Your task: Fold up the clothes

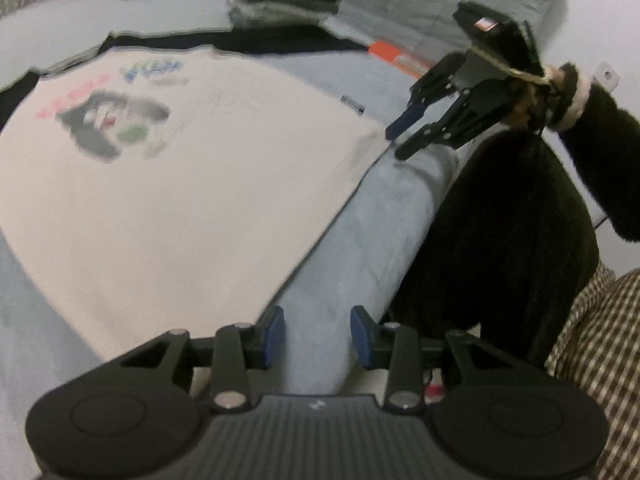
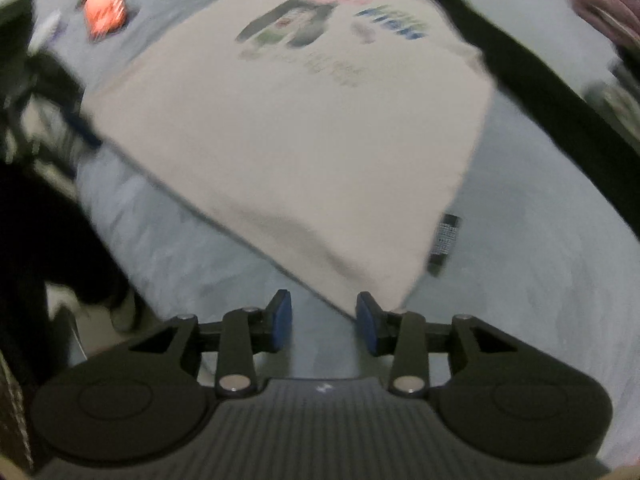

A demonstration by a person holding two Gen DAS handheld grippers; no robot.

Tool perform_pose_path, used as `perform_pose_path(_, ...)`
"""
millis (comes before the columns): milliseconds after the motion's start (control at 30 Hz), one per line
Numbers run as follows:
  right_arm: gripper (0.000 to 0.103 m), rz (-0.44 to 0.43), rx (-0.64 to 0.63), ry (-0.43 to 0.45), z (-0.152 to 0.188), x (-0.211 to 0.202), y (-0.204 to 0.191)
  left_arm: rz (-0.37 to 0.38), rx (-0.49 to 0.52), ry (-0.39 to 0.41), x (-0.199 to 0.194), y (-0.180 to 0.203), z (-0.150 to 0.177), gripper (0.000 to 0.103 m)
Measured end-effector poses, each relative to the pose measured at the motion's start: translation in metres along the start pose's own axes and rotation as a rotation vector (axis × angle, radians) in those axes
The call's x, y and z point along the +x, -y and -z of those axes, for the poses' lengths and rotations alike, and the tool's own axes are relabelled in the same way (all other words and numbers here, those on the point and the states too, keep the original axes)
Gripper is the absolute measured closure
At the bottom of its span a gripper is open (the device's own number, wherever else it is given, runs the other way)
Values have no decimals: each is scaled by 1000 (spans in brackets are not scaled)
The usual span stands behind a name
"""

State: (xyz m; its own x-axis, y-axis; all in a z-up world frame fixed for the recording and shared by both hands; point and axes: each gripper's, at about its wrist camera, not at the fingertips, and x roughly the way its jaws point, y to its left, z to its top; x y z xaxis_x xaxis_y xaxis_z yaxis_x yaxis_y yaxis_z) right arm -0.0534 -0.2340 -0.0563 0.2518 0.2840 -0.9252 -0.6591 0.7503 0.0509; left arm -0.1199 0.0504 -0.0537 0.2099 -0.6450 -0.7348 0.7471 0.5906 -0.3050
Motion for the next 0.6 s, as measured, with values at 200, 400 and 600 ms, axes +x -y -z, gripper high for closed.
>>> perform_pose_path(200,62,-2,208,27,8,-3,34,-14,44,97,20,18,-31,64)
perform_pose_path(400,61,-74,352,40,16,4,53,-45,75,146,53,30,-59,59)
perform_pose_path(600,88,-148,422,46,16,1,60,-34,123,124,82,43,-75,57)
